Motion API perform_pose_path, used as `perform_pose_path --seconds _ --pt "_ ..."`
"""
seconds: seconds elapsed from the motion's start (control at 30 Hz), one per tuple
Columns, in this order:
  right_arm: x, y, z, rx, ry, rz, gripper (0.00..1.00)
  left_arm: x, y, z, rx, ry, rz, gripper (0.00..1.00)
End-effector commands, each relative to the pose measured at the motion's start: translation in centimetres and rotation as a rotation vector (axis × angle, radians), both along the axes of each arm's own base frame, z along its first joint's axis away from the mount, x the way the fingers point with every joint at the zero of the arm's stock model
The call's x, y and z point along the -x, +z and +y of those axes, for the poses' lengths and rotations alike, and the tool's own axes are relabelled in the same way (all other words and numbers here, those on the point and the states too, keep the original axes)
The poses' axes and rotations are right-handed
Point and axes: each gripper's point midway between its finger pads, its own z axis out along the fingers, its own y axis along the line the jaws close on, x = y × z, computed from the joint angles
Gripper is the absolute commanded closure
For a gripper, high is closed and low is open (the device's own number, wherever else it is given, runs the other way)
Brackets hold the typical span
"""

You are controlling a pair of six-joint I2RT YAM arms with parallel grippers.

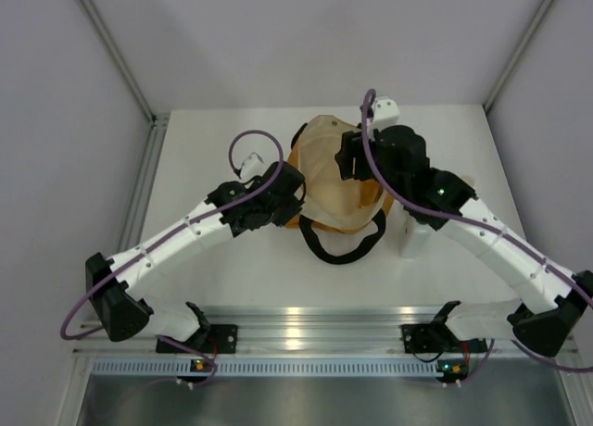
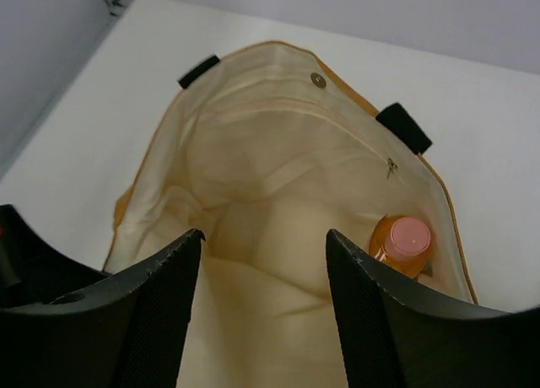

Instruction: Take the personal care products out of the canvas bag

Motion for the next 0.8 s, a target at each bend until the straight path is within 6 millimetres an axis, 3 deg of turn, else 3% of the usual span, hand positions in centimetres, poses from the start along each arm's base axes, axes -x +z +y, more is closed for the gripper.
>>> perform_pose_path --seconds 0.0,0.03,0.2,0.53,0.77 --pt "-0.9 -2.6 -0.7 0.095 -0.104 0.101 0.41 -0.4 1.3 -0.8 0.036 -0.004 -0.016 1.00" --pt "-1.3 -2.0 -1.2 0.101 -0.136 0.094 0.41 -0.4 1.3 -0.8 0.036 -0.003 -0.017 1.00" --pt "-2.7 -4.5 -1.5 0.233 -0.192 0.161 0.43 -0.3 1.2 -0.4 0.043 0.017 -0.017 1.00" --pt "-5.7 -8.4 -5.9 0.326 -0.352 0.240 0.47 -0.4 1.5 -0.2 0.044 0.023 -0.028 1.00" --pt "-7.1 -10.3 -7.3 0.366 -0.421 0.274 0.48 -0.4 1.5 -0.3 0.046 0.021 -0.026 1.00"
